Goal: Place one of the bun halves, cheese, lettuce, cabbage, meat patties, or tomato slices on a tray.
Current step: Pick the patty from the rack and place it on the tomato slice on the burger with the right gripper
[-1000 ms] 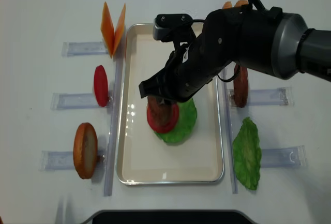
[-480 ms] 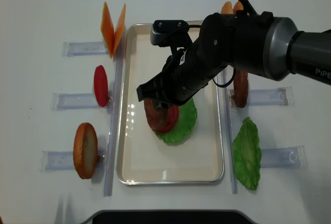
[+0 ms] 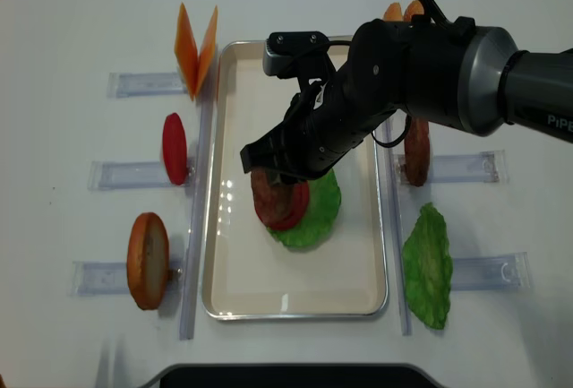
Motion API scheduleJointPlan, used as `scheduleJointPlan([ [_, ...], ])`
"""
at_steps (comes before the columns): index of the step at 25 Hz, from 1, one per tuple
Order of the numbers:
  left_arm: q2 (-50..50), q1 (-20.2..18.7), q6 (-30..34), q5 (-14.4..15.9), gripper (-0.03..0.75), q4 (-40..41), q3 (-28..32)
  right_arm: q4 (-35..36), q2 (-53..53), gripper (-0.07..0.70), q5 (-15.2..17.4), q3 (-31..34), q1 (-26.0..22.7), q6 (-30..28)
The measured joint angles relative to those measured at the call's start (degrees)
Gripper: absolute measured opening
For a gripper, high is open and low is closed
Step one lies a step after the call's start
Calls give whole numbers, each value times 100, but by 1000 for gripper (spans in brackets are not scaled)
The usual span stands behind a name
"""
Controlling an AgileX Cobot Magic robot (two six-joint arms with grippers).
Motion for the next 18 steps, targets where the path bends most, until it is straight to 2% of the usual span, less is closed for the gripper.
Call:
scheduleJointPlan([
  [6,0,0,0,0,141,0,0,-44,4,361,0,0,0,-94],
  [12,0,0,0,0,141,0,0,-601,6,507,23,0,0,-89],
  [18,0,0,0,0,141,0,0,-1526,21,545,258,0,-111,349],
])
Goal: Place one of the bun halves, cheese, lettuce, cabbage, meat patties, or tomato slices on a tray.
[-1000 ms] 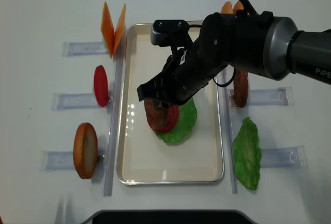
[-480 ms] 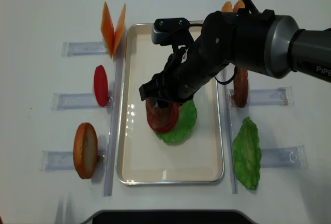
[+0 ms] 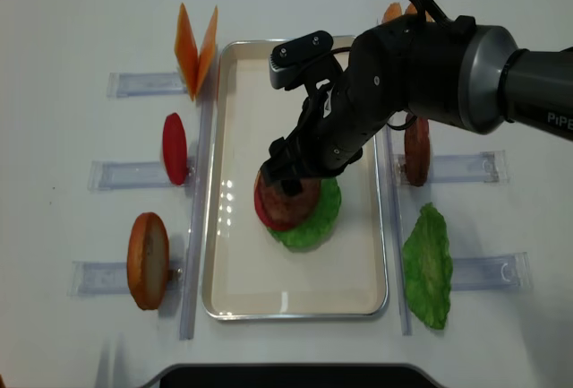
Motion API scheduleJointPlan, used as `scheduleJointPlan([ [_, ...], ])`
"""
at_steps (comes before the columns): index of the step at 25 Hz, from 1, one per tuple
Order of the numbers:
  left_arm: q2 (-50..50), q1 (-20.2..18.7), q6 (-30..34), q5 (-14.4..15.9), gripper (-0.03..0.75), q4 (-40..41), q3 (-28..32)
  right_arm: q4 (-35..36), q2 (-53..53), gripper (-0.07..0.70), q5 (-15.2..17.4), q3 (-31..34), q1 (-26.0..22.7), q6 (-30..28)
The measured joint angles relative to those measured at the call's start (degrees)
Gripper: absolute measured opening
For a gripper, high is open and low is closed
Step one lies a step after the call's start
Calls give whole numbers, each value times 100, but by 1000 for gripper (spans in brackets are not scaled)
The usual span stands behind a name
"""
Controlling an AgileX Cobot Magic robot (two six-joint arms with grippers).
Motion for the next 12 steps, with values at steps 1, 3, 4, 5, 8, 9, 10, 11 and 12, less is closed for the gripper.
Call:
scheduleJointPlan([
  [1,0,0,0,0,141,0,0,-57,0,547,36,0,-49,40],
  [3,0,0,0,0,141,0,0,-158,0,548,87,0,-120,76],
  [4,0,0,0,0,141,0,0,-171,0,549,106,0,-134,76],
  [5,0,0,0,0,141,0,0,-179,0,549,128,0,-135,107],
  [8,0,0,0,0,141,0,0,-179,-32,549,193,0,-135,127],
  [9,0,0,0,0,141,0,0,-179,-75,549,236,0,-135,133],
  [10,0,0,0,0,141,0,0,-179,-147,549,283,-5,-135,146],
  [11,0,0,0,0,141,0,0,-185,-238,549,374,-38,-135,162],
  [12,0,0,0,0,141,0,0,-213,-327,549,493,-97,-135,192],
])
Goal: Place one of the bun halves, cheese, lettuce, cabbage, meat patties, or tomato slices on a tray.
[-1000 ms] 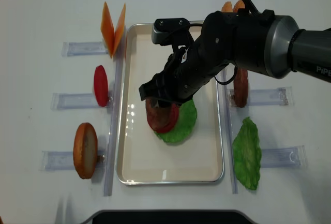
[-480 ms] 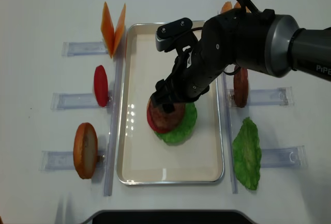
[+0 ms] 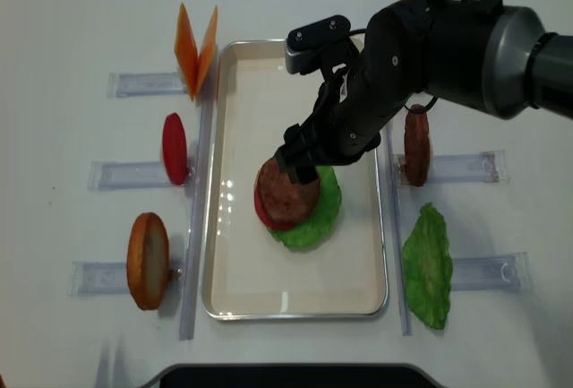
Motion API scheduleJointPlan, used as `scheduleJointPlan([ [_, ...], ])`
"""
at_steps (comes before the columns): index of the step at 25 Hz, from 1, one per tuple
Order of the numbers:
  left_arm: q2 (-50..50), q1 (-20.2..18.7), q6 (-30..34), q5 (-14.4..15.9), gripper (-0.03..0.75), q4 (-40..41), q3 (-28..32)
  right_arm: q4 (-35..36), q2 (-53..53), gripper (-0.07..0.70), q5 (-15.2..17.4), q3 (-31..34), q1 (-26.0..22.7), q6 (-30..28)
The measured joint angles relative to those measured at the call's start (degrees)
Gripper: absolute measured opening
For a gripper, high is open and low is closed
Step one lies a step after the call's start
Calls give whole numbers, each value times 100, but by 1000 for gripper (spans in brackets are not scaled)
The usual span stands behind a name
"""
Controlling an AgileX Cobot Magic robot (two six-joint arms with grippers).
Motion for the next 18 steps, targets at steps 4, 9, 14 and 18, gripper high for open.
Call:
scheduleJointPlan([
  [4,0,0,0,0,141,0,0,-292,-436,549,706,-556,-39,331],
  [9,0,0,0,0,141,0,0,-538,-585,549,1554,-1211,-337,567],
  [14,0,0,0,0,141,0,0,-614,-585,549,1971,-1272,-881,672],
  [18,0,0,0,0,141,0,0,-1043,-585,549,2561,-1272,-2045,660],
])
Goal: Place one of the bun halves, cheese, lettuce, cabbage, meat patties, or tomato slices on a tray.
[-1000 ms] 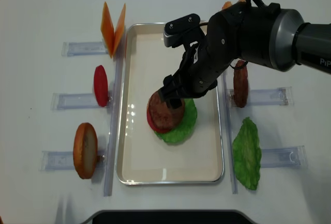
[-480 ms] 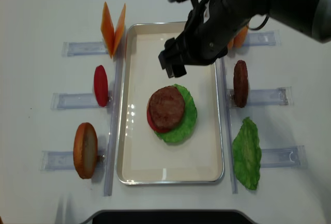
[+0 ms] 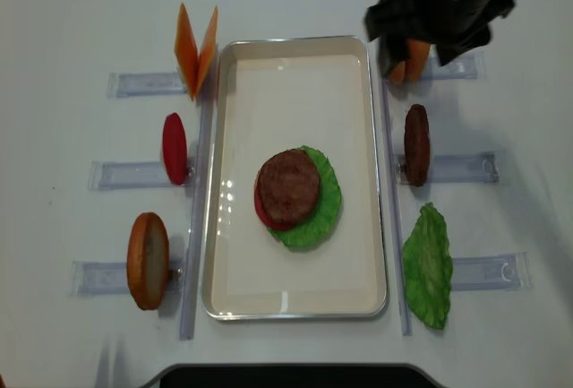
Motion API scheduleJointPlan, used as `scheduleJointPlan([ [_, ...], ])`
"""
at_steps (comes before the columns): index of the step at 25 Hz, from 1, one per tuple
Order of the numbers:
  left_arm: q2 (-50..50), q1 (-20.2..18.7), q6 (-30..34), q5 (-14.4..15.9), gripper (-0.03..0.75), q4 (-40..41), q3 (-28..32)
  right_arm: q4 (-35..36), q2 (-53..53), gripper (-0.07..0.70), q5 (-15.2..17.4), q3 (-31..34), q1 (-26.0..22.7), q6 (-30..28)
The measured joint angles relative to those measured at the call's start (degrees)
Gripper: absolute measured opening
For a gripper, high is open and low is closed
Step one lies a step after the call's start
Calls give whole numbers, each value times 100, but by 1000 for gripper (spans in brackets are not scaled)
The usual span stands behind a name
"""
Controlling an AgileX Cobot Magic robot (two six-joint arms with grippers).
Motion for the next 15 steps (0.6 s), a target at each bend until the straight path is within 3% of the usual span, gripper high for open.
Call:
scheduleJointPlan([
  [3,0,0,0,0,141,0,0,-178,0,549,199,0,-1097,-113],
  [7,0,0,0,0,141,0,0,-268,0,546,247,0,-1924,-283],
  [11,0,0,0,0,141,0,0,-477,-127,512,241,84,-2108,-280],
  [15,0,0,0,0,141,0,0,-590,-851,486,247,634,-2062,-236],
])
